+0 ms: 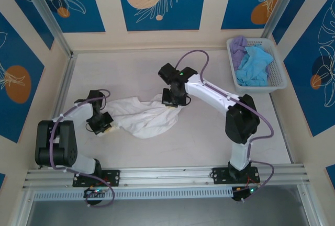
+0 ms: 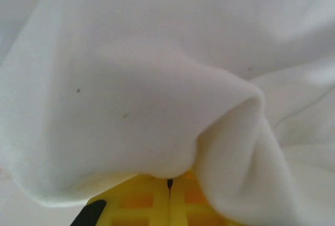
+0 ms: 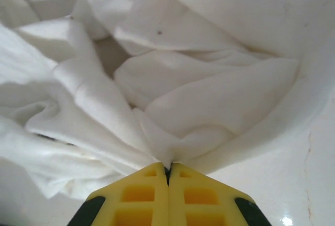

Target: Fold and stack the t-shirts

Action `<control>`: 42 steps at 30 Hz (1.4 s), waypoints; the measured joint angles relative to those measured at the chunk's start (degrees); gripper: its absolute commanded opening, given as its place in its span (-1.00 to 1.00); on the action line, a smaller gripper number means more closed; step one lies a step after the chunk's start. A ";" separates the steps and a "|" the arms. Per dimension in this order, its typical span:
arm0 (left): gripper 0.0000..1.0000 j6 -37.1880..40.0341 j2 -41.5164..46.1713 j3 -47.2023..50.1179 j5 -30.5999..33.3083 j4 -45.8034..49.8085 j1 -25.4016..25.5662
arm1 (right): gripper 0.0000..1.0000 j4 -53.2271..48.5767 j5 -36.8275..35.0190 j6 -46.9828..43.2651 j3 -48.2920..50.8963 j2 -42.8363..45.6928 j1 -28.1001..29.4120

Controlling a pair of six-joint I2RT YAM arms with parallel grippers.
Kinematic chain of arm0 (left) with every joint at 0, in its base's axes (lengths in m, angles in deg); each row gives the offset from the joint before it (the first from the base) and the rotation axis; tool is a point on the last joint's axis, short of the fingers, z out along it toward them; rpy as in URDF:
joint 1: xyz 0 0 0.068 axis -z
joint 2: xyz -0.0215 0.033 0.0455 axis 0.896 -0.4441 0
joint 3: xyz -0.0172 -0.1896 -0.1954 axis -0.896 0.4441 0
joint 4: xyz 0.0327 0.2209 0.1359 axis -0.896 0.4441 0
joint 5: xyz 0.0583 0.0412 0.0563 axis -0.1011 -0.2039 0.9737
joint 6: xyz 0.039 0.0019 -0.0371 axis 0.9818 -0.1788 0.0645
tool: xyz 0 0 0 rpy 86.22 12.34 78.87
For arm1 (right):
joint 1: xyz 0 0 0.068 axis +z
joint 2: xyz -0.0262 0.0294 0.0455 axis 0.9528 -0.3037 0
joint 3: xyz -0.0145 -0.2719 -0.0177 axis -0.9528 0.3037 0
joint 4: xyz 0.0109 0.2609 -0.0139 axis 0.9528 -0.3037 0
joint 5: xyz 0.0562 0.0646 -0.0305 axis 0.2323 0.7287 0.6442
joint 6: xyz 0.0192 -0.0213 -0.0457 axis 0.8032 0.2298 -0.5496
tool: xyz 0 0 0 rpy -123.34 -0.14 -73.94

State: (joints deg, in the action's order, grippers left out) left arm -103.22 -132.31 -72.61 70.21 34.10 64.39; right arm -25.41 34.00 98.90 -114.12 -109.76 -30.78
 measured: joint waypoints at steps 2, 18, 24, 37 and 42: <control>-1.00 0.04 -0.26 -0.52 -0.07 -0.09 0.00 | -1.00 0.63 -0.02 -0.17 1.90 3.34 -0.22; -1.00 -4.79 15.08 -31.50 -1.03 -1.86 9.81 | -0.91 0.09 -1.95 -2.71 -3.30 15.56 -9.99; -1.00 -4.42 20.39 -36.92 -1.57 -6.71 11.39 | -0.90 1.42 -6.40 -4.22 -8.59 22.43 -11.19; -1.00 -1.79 21.14 -44.81 -9.40 -11.80 11.54 | -0.92 3.39 -14.86 -10.95 -18.12 27.80 -12.39; -1.00 -0.09 21.14 -54.64 -12.39 -13.33 11.69 | -0.92 5.46 -16.76 -13.97 -21.11 30.18 -11.32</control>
State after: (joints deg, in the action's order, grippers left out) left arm -103.31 -111.18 -127.25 57.82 20.76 76.08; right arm -19.95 17.23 84.93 -135.24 -79.57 -42.10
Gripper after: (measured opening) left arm 0.038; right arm 0.066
